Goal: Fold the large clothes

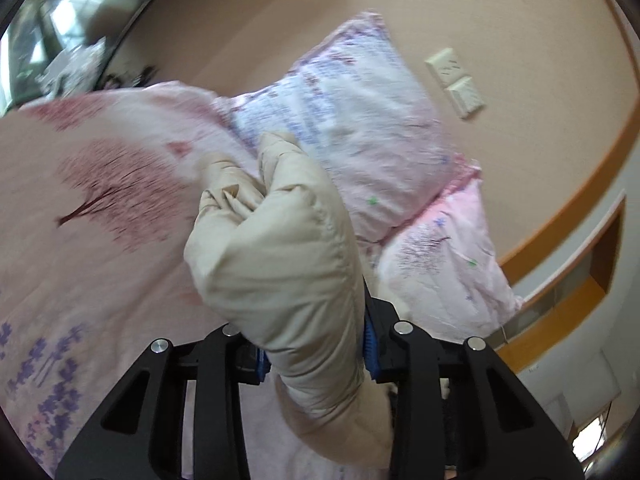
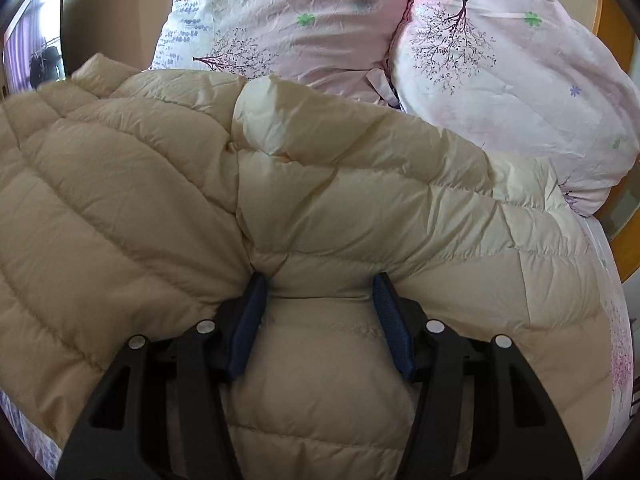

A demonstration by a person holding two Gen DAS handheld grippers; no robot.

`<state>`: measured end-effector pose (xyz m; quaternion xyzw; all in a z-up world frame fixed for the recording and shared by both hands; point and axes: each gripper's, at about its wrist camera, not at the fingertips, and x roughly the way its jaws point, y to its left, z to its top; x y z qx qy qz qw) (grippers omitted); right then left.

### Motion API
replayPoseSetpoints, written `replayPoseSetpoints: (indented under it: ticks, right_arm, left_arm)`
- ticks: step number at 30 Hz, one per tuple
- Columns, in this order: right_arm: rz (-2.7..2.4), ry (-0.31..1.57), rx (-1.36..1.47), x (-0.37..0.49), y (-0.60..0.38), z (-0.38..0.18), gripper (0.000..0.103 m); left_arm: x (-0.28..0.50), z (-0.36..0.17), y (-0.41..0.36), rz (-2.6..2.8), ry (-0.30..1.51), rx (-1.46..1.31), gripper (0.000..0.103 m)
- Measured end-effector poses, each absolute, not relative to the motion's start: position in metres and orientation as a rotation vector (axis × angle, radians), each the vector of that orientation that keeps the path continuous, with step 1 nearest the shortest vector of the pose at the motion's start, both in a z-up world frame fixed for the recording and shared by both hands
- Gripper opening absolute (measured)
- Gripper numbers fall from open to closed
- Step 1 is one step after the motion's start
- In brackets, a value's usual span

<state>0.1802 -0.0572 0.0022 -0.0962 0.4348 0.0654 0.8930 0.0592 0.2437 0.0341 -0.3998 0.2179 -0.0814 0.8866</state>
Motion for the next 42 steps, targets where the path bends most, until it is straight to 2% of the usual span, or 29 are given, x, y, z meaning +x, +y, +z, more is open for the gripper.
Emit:
replayPoseSetpoints:
  ticks: [14,19,22,31,37,42]
  right_arm:
    - [0.137,0.885,-0.198,0.179,-0.053,-0.001,0.057]
    - [0.19,0.888,-0.173,0.18,-0.059,0.001,0.058]
    - [0.271,0.894,-0.09,0.178,-0.077,0.009,0.063]
    - [0.242,0.818,0.059,0.122,-0.179,0.044,0.07]
    - [0.148,0.889,0.117,0.118,-0.226,0.019,0.07]
    - [0.2,0.914,0.16,0.137,-0.23,0.005,0.075]
  left_arm:
    - [0.069,0.088,0.165,-0.524,0.348,-0.668,0.035]
    - [0.081,0.092,0.132,-0.633,0.384,-0.631,0.035]
    - [0.085,0.092,0.118,-0.651,0.397,-0.607,0.035]
    - [0.09,0.093,0.082,-0.683,0.434,-0.535,0.035]
    - [0.098,0.09,0.041,-0.756,0.469,-0.453,0.035]
    - [0.11,0.069,-0.01,-0.86,0.581,-0.39,0.035]
